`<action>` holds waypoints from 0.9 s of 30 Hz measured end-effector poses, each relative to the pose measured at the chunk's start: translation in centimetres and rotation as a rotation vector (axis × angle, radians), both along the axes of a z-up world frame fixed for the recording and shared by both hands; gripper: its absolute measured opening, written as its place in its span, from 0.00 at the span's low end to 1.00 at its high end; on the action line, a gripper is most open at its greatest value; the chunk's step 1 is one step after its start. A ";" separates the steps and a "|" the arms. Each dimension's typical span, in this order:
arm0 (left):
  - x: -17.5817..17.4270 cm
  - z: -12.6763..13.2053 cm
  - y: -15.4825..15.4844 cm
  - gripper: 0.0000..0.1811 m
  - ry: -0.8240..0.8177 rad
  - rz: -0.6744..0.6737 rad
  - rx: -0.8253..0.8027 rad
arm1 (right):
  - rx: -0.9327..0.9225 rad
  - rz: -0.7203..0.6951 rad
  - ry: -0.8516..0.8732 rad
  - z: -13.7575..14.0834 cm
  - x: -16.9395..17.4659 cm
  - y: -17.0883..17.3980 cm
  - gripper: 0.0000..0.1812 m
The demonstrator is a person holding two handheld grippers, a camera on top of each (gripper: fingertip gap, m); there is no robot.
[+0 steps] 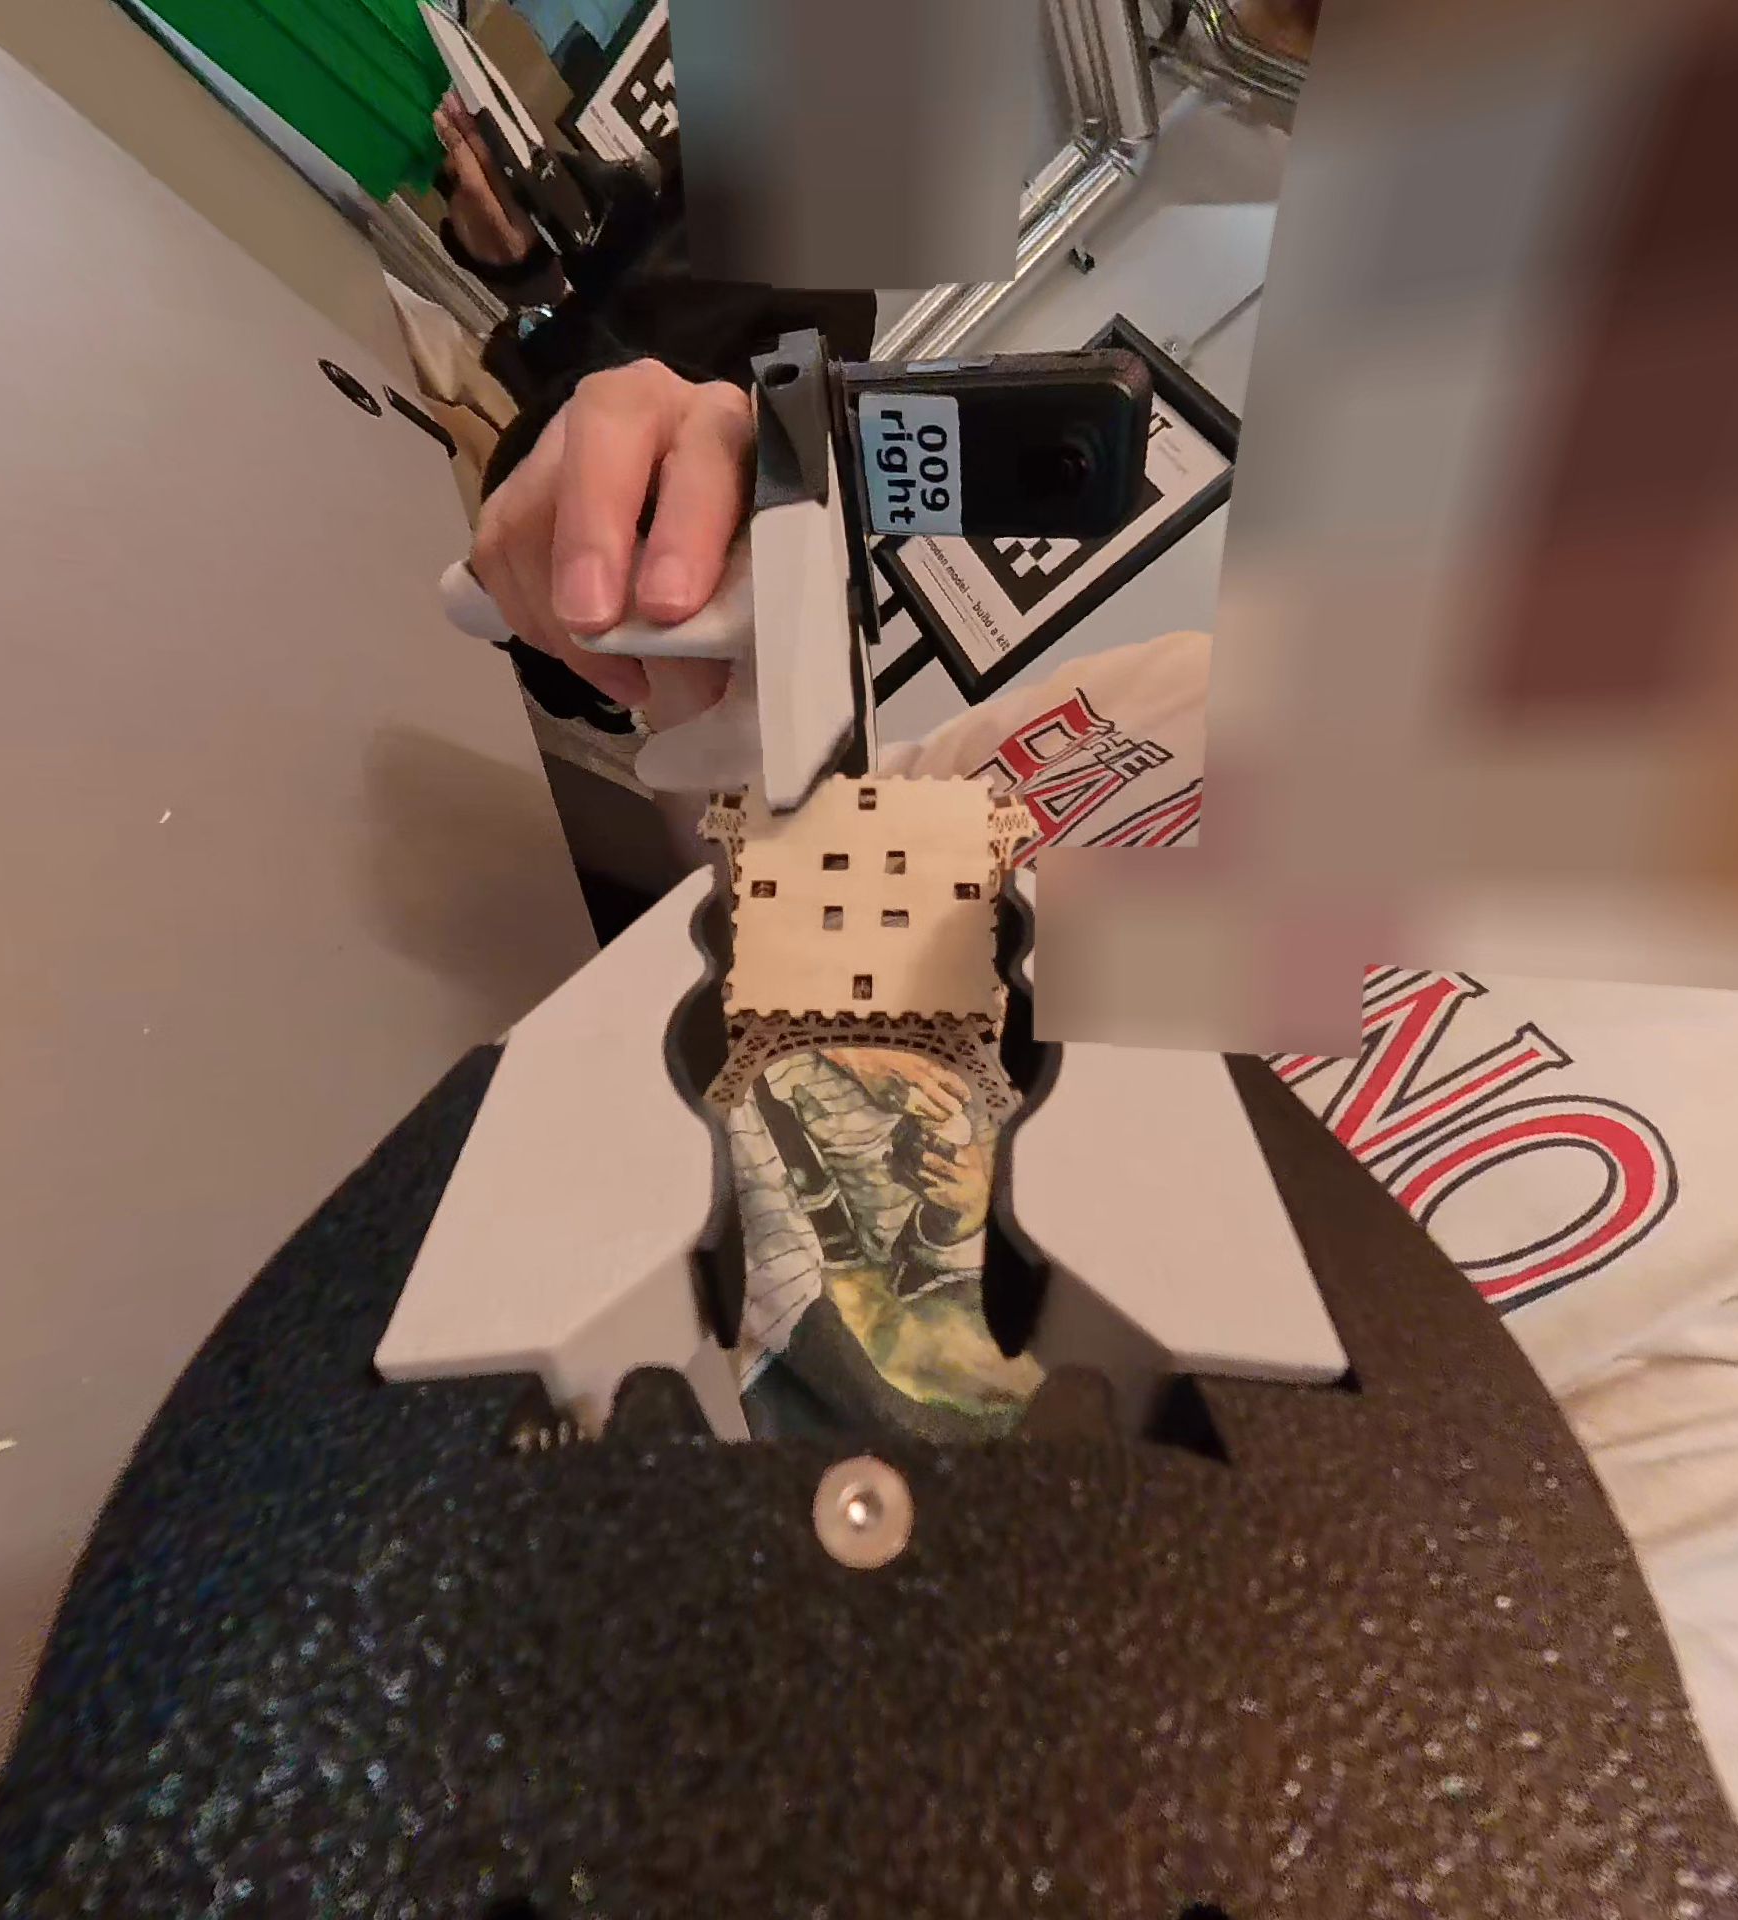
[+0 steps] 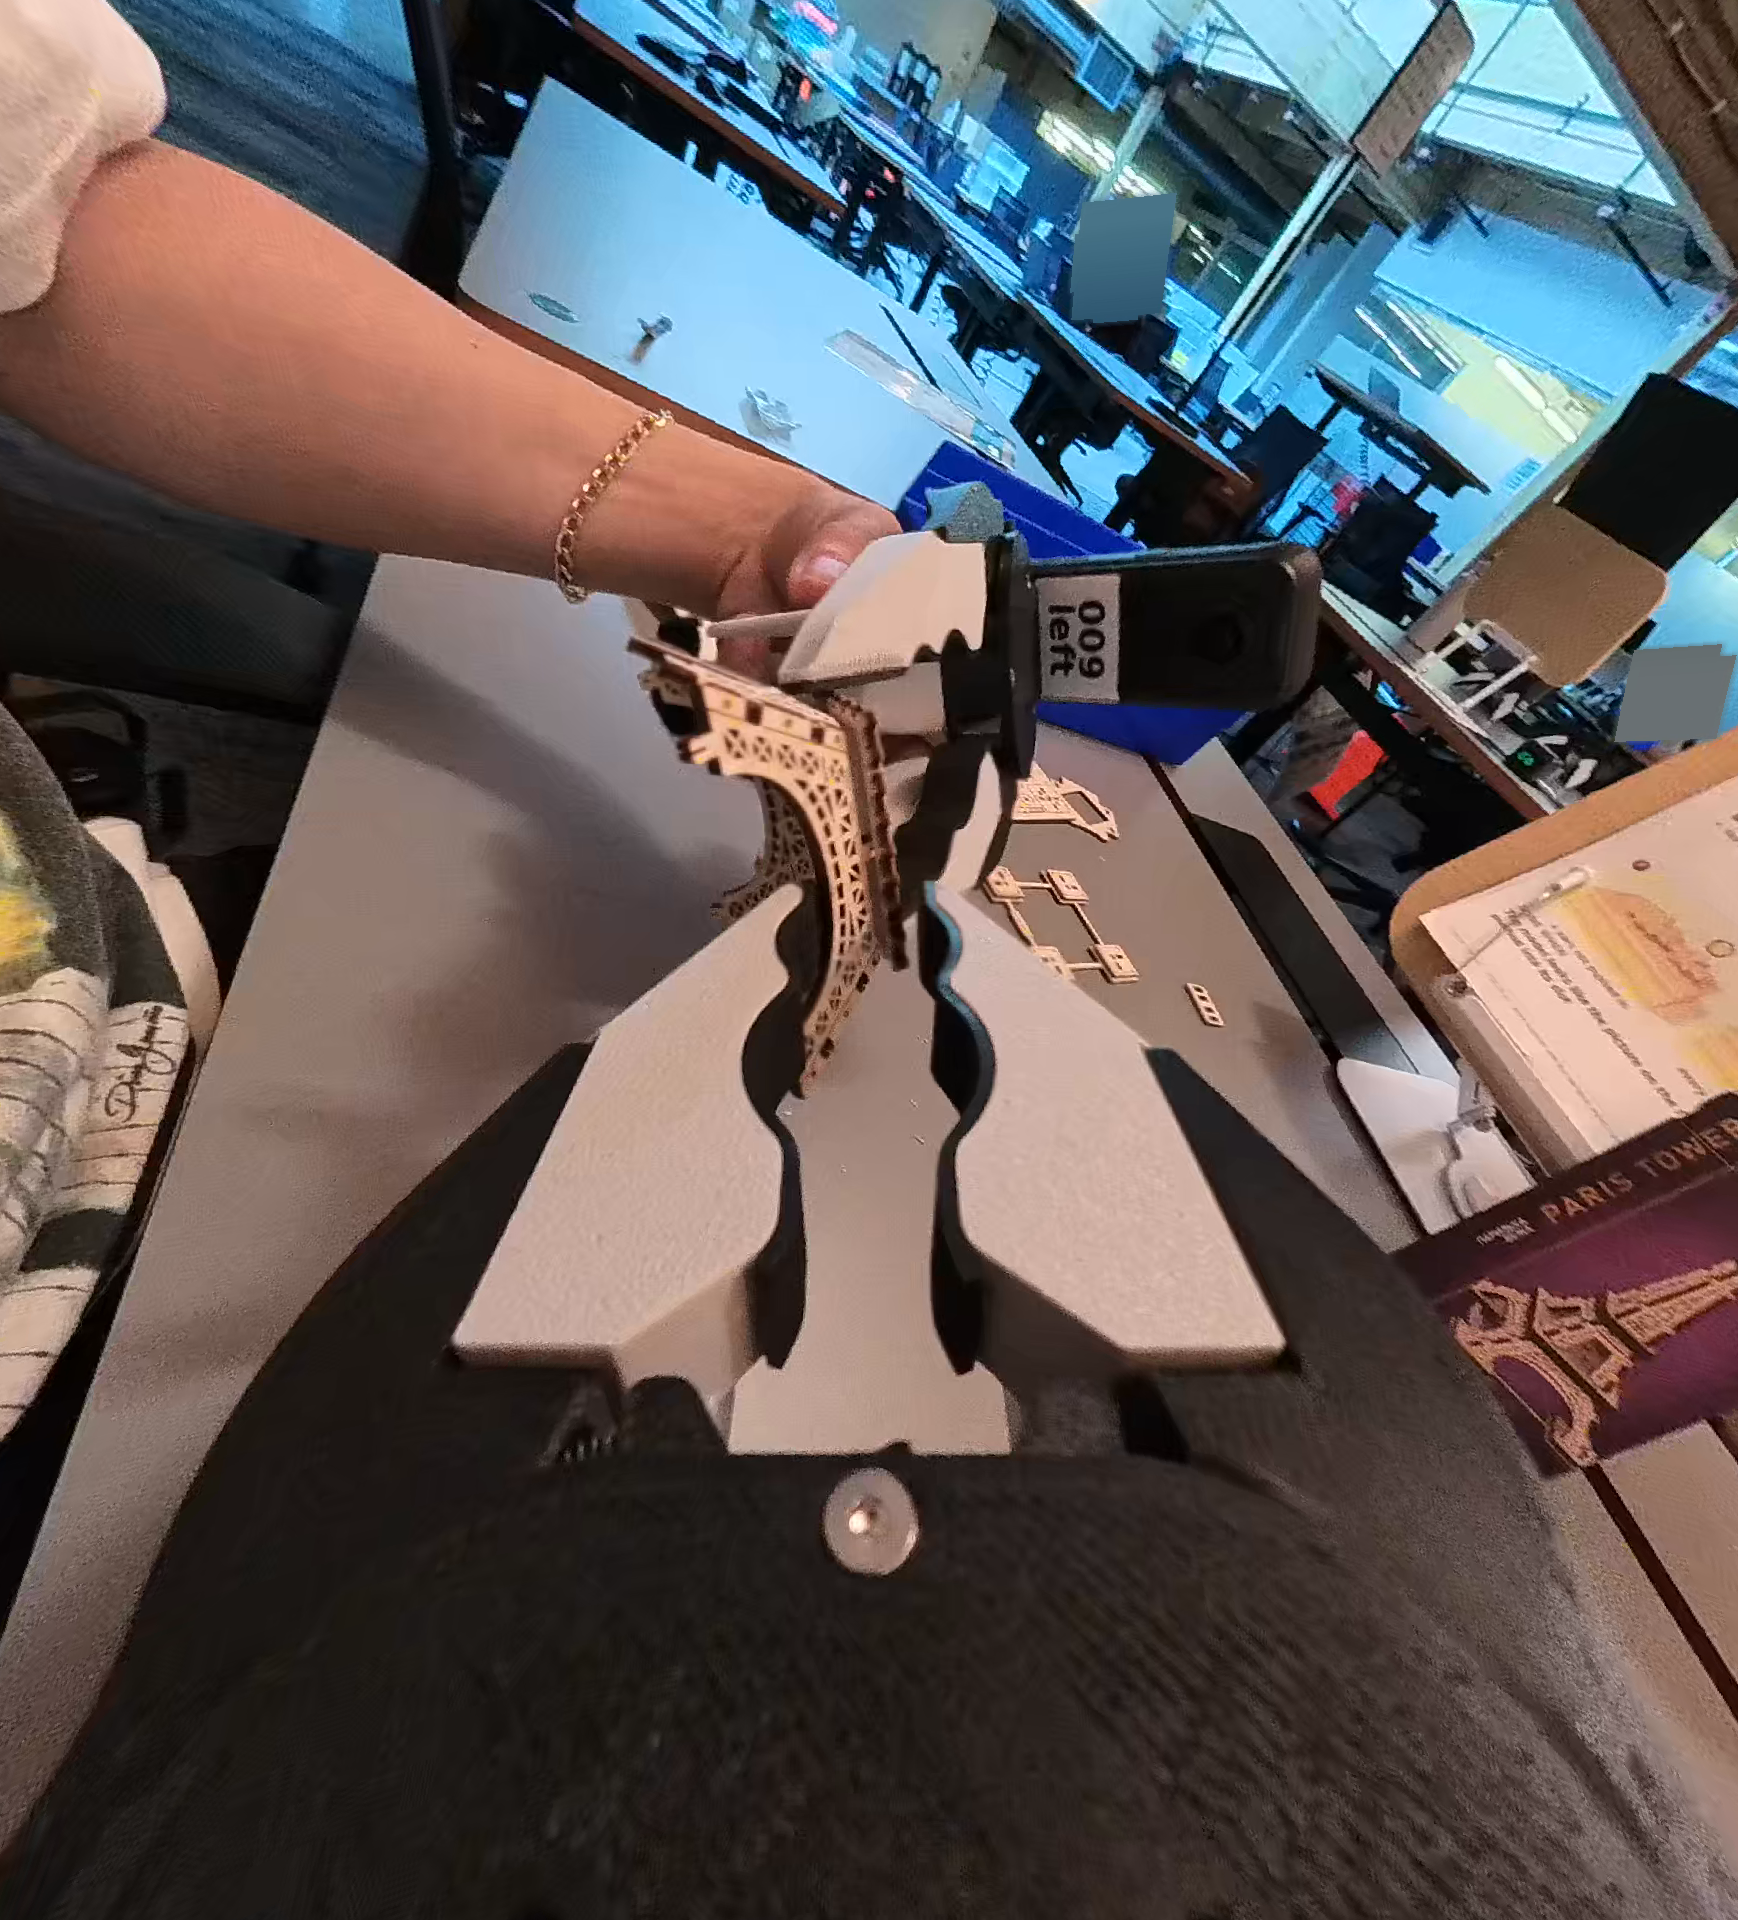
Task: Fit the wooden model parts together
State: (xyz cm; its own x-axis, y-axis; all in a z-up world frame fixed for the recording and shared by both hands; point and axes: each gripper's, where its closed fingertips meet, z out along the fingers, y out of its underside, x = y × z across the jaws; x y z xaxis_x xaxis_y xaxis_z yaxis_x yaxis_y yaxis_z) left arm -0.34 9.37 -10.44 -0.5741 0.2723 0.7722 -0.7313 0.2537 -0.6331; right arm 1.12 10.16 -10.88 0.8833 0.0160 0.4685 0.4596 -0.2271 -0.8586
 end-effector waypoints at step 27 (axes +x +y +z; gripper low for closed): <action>6.4 -3.8 0.3 0.34 -1.316 0.711 0.823 | -0.387 -0.582 -0.389 -4.4 7.5 -0.7 0.07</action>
State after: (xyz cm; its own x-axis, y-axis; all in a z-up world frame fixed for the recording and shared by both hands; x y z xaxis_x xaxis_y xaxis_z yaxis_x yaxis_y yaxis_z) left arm 6.06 9.68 -14.24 -0.7143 -0.4978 -0.4919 0.0339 0.6774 -0.7348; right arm 8.67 9.51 -15.29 0.5743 -0.1728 0.8002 0.4258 -0.7717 -0.4723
